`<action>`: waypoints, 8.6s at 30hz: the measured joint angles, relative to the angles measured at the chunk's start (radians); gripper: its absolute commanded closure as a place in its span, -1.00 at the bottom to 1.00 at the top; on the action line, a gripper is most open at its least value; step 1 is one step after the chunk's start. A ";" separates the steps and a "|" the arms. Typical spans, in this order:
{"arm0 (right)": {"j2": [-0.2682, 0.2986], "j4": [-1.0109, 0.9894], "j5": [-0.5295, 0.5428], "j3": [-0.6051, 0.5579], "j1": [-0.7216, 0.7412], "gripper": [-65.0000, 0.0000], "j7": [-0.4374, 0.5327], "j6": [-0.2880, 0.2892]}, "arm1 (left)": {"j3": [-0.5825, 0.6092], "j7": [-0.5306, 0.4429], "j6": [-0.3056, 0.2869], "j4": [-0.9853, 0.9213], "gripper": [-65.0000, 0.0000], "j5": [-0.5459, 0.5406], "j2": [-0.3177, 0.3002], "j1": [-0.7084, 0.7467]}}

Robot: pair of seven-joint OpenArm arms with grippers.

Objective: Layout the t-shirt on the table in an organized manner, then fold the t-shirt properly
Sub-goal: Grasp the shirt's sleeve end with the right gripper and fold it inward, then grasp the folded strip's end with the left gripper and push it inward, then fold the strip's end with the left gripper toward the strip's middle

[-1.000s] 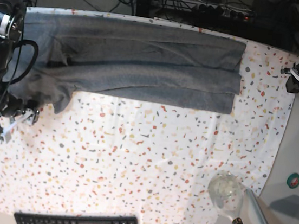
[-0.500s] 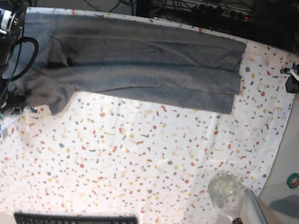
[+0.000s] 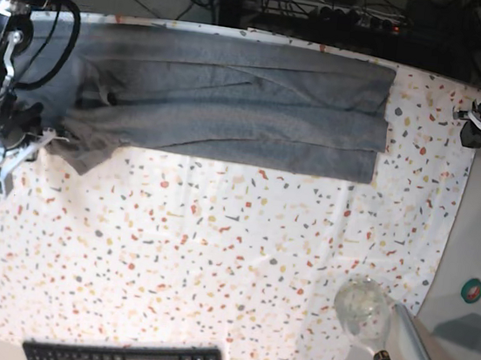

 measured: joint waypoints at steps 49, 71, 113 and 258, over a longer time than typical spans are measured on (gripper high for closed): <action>-0.217 0.063 -0.009 0.118 -0.114 1.00 0.024 -0.003 | 0.469 -0.008 0.000 -0.014 1.00 0.000 0.117 -0.084; 0.123 -0.575 -0.019 0.278 0.144 1.00 0.186 -0.010 | 0.634 -0.113 0.000 -0.141 1.00 0.105 0.149 -0.126; 0.025 -0.201 -0.010 0.270 -0.006 1.00 0.318 0.036 | 0.218 0.010 -0.112 -0.403 -0.97 -0.134 0.097 -0.271; 0.022 -0.189 -0.006 0.283 -0.040 1.00 0.313 0.035 | 1.124 -0.181 0.290 0.066 -0.23 0.033 0.148 -0.270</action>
